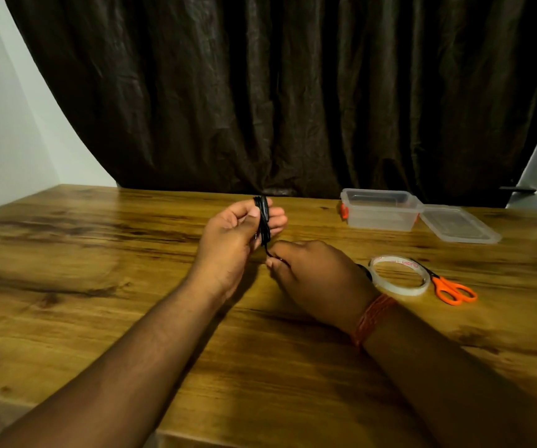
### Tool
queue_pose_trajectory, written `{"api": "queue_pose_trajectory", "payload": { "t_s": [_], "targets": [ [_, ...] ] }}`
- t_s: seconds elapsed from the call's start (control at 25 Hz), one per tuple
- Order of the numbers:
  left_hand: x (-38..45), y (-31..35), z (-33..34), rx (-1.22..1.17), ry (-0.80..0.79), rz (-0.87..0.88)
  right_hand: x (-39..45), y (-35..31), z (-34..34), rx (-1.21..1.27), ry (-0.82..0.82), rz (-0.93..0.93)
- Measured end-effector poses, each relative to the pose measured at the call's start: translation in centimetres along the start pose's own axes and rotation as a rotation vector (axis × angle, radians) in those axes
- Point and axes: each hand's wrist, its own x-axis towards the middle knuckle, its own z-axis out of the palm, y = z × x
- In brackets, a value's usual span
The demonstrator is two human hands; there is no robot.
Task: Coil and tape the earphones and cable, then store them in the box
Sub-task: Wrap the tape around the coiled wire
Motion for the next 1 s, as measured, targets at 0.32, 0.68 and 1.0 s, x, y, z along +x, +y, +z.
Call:
{"api": "queue_pose_trajectory", "payload": {
  "t_s": [0.32,0.68,1.0],
  "targets": [
    [-0.8,-1.9,0.0,0.196,-0.381,-0.254,0.2,2.6,-1.9,-0.076,0.144,-0.081],
    [-1.0,-0.3,-0.3,-0.050,-0.467,-0.334,0.8,3.7,-2.1,0.353,0.308,0.050],
    [-1.0,0.5,0.2,-0.223,-0.294,-0.288,0.7,2.4,-0.9,0.775,0.242,0.179]
  ]
}}
